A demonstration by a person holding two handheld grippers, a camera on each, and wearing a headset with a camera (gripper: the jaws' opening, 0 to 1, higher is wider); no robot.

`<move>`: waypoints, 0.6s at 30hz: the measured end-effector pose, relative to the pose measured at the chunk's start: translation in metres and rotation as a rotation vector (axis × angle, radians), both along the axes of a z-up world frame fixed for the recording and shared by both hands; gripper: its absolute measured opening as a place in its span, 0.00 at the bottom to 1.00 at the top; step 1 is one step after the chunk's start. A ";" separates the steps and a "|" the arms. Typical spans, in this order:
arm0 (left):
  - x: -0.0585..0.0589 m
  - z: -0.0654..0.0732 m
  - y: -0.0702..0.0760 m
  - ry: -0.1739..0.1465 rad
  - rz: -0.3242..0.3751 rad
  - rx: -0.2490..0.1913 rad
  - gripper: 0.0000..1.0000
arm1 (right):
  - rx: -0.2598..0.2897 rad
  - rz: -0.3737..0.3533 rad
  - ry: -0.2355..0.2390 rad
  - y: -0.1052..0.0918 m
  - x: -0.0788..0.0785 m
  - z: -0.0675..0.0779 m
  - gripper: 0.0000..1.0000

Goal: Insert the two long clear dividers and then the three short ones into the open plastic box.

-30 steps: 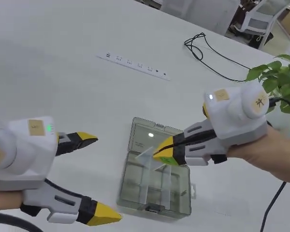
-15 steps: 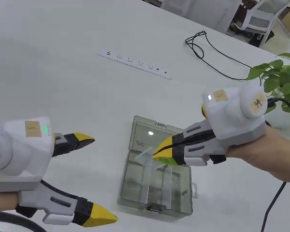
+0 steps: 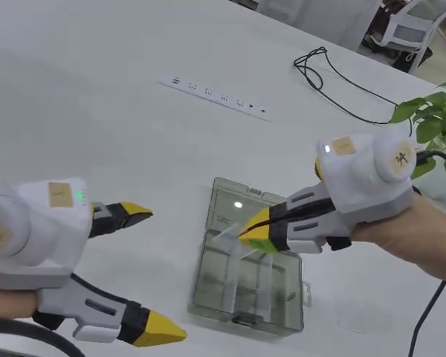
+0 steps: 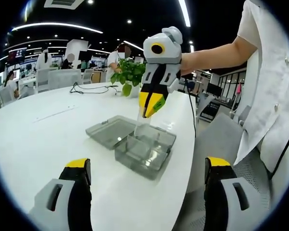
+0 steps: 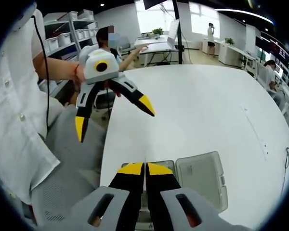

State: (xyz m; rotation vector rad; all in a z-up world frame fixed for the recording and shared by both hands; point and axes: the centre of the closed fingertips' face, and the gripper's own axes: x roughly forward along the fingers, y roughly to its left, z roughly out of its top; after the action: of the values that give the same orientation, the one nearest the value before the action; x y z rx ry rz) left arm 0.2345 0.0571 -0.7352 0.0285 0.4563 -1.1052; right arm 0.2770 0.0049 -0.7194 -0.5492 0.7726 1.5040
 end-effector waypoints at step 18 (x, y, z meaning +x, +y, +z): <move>-0.001 0.000 -0.001 0.002 -0.002 -0.001 1.00 | -0.019 -0.018 0.012 -0.006 0.005 -0.022 0.03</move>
State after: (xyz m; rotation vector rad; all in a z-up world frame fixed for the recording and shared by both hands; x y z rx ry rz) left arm 0.2335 0.0562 -0.7356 0.0269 0.4578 -1.1071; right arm 0.2822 -0.0013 -0.7412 -0.5468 0.7997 1.4860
